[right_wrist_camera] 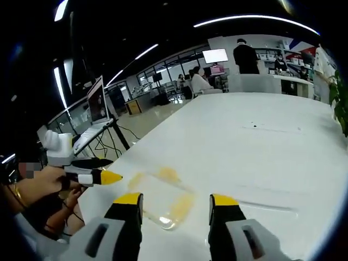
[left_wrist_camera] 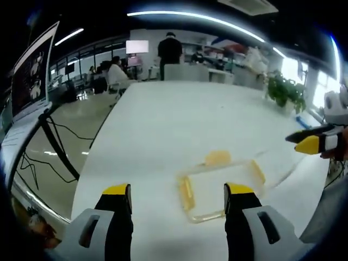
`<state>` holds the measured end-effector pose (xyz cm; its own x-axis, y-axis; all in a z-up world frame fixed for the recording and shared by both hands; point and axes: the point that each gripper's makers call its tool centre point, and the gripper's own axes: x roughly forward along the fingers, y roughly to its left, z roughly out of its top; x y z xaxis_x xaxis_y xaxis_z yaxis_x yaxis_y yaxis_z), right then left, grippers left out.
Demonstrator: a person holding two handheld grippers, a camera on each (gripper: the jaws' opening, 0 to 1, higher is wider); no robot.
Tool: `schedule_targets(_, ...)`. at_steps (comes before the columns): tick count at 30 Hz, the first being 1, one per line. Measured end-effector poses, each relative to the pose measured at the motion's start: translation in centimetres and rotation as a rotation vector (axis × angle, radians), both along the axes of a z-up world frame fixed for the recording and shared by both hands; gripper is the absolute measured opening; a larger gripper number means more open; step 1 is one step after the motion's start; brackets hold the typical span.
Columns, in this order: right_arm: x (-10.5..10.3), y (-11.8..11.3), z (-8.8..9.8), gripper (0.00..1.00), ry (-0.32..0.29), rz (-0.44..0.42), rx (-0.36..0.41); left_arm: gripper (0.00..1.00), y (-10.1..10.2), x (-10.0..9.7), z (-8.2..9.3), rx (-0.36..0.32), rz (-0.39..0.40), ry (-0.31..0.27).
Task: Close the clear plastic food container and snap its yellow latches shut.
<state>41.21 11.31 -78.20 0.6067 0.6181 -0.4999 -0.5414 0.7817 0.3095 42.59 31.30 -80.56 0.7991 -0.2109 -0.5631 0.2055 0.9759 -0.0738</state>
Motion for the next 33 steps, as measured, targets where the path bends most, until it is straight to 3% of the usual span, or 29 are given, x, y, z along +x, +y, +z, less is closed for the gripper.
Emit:
schedule_targets(7, -0.5, 1.1, -1.2, 0.45, 0.034, 0.014, 0.001, 0.66, -0.3, 0.0, -0.9, 0.001, -0.015, 0.026)
schedule_targets(10, -0.7, 1.1, -2.1, 0.42, 0.038, 0.029, -0.071, 0.64, -0.7, -0.2, -1.3, -0.012, -0.029, 0.040)
schedule_targets(18, -1.1, 2.0, -3.7, 0.40, 0.073, 0.018, -0.097, 0.58, -1.2, -0.4, -2.7, 0.017, -0.067, 0.094)
schedule_targets(22, -1.2, 1.9, -4.5, 0.40, 0.059, -0.001, -0.148, 0.56, -1.3, -0.5, -3.2, 0.036, -0.071, 0.112)
schedule_targets(33, -0.7, 2.8, -6.2, 0.33, 0.041, -0.021, -0.177, 0.51, -1.8, -0.1, -4.6, 0.033, -0.068, 0.138)
